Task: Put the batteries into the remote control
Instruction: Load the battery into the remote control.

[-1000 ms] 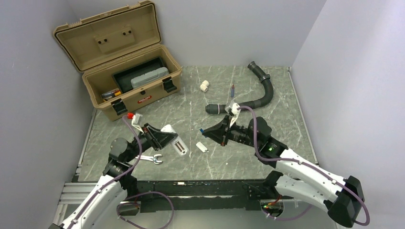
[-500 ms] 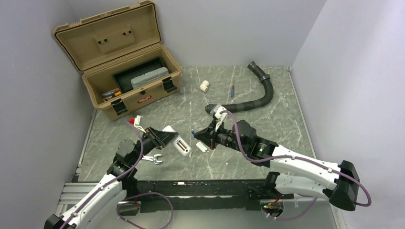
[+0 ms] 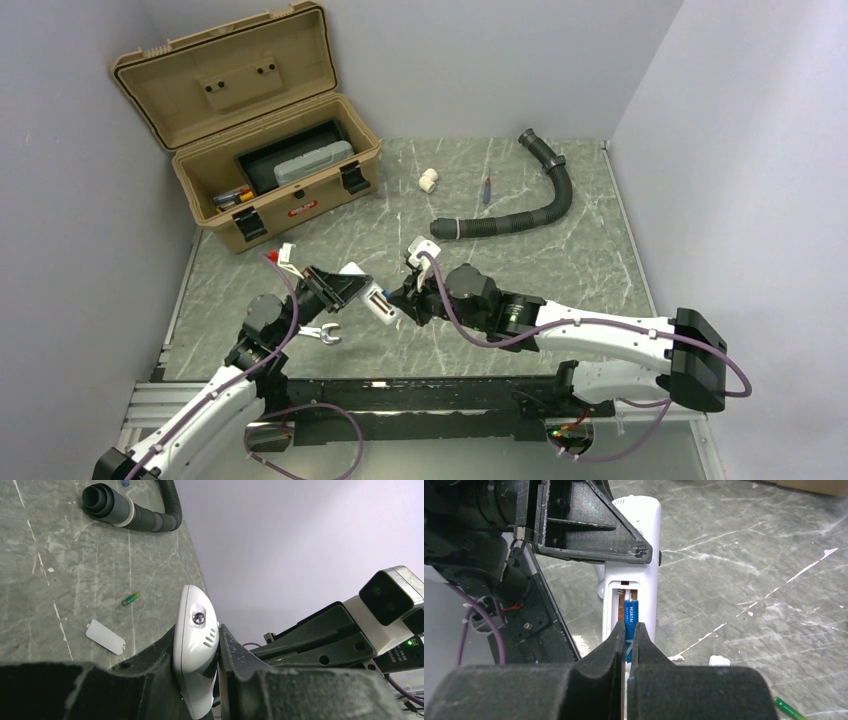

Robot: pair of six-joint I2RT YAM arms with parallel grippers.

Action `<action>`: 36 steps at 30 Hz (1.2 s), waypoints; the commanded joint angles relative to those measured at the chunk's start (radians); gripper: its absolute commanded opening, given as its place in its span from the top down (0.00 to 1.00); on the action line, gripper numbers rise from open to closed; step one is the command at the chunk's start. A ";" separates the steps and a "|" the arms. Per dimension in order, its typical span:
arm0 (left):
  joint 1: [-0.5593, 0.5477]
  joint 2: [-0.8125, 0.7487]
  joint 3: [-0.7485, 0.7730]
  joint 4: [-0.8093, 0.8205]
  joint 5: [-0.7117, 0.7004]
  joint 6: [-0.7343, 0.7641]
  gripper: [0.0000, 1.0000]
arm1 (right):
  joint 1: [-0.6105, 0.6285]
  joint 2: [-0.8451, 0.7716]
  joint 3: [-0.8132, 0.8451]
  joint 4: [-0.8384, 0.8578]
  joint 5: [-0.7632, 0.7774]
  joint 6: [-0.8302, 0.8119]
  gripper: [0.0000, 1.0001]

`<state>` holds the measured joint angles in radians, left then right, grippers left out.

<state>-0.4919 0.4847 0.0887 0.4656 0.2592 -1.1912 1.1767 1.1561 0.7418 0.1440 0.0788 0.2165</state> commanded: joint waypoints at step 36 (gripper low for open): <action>-0.005 -0.015 -0.015 0.069 -0.003 -0.051 1.00 | 0.034 0.118 0.037 0.199 0.066 0.018 1.00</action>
<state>-0.4927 0.4858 0.0711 0.4740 0.2600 -1.2278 1.2026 1.2720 0.7509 0.2874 0.1303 0.2150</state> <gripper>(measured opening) 0.307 0.036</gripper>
